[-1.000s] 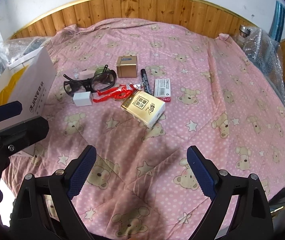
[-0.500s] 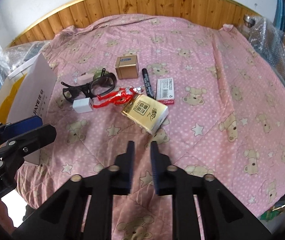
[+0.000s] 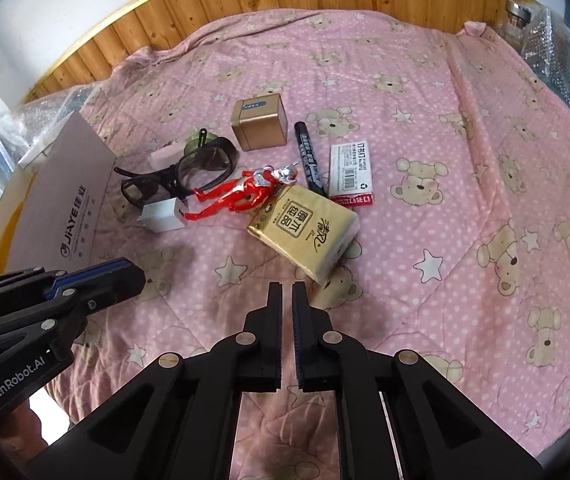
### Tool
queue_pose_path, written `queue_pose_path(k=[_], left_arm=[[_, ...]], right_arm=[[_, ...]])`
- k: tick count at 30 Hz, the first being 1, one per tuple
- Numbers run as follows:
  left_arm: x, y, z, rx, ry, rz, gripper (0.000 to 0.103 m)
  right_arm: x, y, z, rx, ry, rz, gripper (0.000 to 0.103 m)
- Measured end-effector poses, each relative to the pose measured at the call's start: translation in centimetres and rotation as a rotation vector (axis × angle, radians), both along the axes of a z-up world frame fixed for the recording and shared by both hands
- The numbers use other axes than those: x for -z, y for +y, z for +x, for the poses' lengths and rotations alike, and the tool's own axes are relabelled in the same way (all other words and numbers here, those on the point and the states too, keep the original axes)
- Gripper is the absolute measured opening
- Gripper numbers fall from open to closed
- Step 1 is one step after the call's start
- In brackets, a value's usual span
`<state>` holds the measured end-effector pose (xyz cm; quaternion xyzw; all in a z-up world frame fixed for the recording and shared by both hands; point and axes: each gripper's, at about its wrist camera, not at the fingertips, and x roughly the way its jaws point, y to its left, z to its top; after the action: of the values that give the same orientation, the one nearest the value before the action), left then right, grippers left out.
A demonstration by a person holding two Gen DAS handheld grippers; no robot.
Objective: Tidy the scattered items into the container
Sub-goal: 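Move both grippers toward the white charger and gold tissue pack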
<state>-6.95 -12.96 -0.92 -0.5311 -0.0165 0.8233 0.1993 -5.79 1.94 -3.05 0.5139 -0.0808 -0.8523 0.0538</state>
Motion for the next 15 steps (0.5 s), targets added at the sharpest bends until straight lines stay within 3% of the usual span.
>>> queue_pose_path(k=[1, 2, 3, 5, 6, 15], left_arm=[[0.3, -0.1, -0.3, -0.006, -0.011, -0.005, 0.007], [0.6, -0.2, -0.6, -0.010, -0.022, -0.009, 0.010], [0.9, -0.3, -0.8, -0.010, -0.032, -0.012, 0.013], [1.4, -0.4, -1.4, -0.022, -0.043, -0.020, 0.043], [1.6, -0.5, -1.6, -0.027, -0.042, -0.024, 0.049], [3.1, -1.1, -4.3, -0.063, -0.066, -0.020, 0.061]], right_arm=[[0.2, 0.1, -0.3, 0.003, -0.004, -0.001, 0.016], [0.4, 0.2, -0.6, 0.006, -0.008, -0.001, 0.036], [0.5, 0.3, -0.8, 0.012, -0.004, -0.002, 0.049], [0.7, 0.4, -1.4, 0.014, -0.005, 0.006, 0.050], [0.8, 0.4, -1.6, 0.010, -0.011, 0.009, 0.050], [2.5, 0.8, -3.5, 0.004, -0.058, 0.035, 0.056]])
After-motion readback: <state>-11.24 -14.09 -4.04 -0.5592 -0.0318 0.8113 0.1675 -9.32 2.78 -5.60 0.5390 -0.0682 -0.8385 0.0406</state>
